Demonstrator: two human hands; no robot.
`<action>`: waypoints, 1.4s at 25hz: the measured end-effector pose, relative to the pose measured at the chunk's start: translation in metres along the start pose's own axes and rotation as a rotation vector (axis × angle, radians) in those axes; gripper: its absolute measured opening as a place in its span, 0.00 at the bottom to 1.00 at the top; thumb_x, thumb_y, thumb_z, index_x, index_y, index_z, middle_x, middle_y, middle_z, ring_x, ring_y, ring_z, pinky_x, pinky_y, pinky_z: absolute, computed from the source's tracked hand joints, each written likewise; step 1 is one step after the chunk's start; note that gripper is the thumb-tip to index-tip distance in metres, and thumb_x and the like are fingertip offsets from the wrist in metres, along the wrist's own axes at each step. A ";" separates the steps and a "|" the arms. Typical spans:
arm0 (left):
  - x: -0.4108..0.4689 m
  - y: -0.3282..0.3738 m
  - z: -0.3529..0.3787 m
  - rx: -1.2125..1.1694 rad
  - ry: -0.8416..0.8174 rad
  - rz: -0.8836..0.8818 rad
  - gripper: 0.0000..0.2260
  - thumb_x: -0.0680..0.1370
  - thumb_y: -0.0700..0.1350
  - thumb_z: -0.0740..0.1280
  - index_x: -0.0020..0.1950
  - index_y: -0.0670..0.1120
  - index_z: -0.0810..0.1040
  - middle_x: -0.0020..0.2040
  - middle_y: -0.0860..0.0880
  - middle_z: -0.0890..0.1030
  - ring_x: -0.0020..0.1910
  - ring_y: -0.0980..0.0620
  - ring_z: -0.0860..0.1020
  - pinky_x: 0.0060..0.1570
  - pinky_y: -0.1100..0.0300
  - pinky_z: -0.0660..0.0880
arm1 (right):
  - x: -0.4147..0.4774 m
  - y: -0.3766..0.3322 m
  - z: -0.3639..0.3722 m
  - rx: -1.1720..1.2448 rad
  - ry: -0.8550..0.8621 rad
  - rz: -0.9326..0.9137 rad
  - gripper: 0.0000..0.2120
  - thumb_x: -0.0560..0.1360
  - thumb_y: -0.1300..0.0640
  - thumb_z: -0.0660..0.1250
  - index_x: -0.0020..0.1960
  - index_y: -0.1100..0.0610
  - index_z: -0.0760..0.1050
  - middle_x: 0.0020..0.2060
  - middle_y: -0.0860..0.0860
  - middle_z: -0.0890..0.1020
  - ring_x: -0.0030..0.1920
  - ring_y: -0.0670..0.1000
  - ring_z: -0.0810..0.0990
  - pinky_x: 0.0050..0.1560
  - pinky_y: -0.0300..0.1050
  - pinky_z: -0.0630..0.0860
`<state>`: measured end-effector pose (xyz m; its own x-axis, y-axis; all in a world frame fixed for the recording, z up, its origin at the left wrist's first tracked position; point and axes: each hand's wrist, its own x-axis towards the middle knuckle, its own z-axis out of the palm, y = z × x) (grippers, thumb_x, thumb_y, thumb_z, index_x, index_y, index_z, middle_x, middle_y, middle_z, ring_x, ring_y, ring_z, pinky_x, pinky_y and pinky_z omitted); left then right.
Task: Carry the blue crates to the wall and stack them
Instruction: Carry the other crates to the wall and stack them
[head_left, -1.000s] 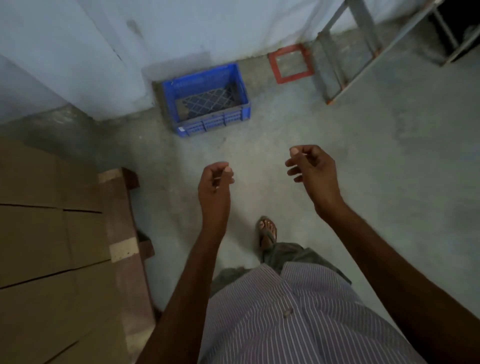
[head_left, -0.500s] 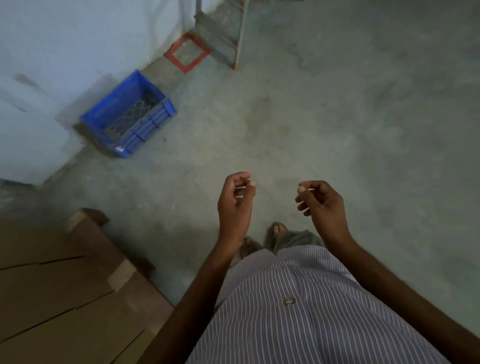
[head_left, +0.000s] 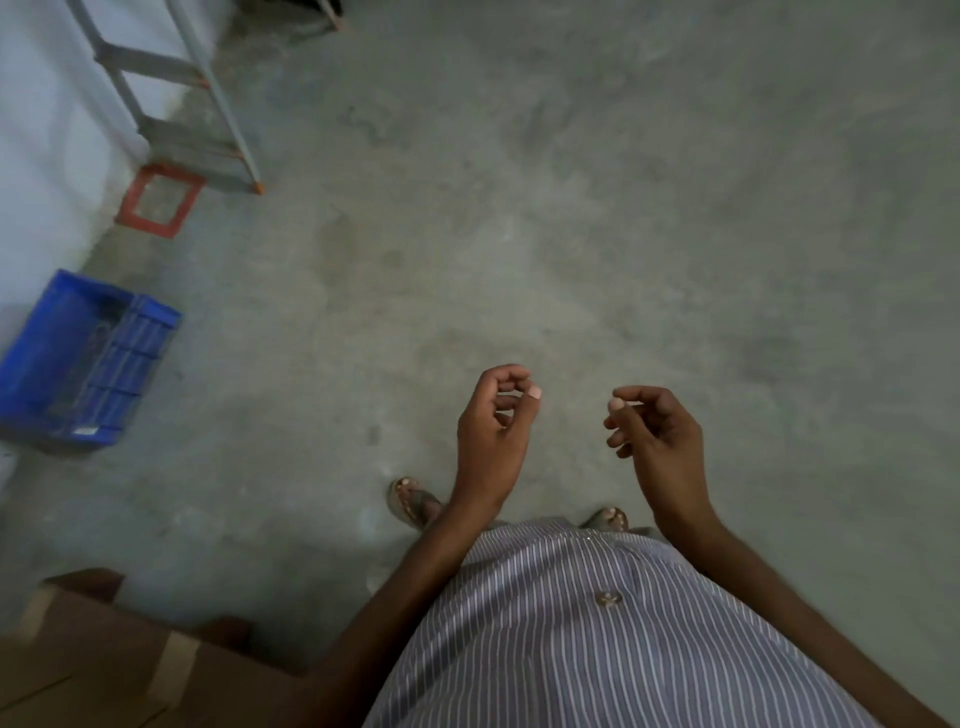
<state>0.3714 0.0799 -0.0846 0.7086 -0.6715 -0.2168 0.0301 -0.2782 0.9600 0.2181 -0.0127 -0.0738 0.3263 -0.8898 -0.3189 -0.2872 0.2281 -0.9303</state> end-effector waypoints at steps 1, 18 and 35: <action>-0.009 0.003 0.032 0.003 -0.054 0.005 0.07 0.80 0.47 0.69 0.58 0.52 0.78 0.49 0.57 0.82 0.47 0.53 0.82 0.49 0.53 0.81 | -0.004 0.007 -0.032 0.019 0.020 0.015 0.06 0.80 0.60 0.69 0.56 0.61 0.79 0.39 0.60 0.83 0.35 0.50 0.80 0.35 0.42 0.76; -0.031 0.094 0.518 0.240 -0.976 0.187 0.11 0.76 0.45 0.75 0.56 0.50 0.78 0.48 0.54 0.83 0.44 0.55 0.82 0.43 0.63 0.78 | 0.047 0.073 -0.417 0.276 1.074 0.121 0.08 0.79 0.60 0.70 0.58 0.54 0.76 0.41 0.57 0.82 0.40 0.59 0.82 0.40 0.43 0.79; -0.247 0.161 0.995 0.245 -1.322 0.292 0.11 0.76 0.48 0.75 0.55 0.51 0.78 0.47 0.53 0.83 0.44 0.56 0.81 0.41 0.65 0.75 | 0.019 0.158 -0.885 0.383 1.520 0.195 0.07 0.78 0.58 0.71 0.56 0.54 0.76 0.40 0.57 0.82 0.34 0.50 0.80 0.38 0.44 0.76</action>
<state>-0.5006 -0.4826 -0.0528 -0.5289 -0.8349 -0.1522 -0.2244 -0.0354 0.9739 -0.6176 -0.3437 -0.0665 -0.9260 -0.3314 -0.1806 0.0967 0.2543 -0.9623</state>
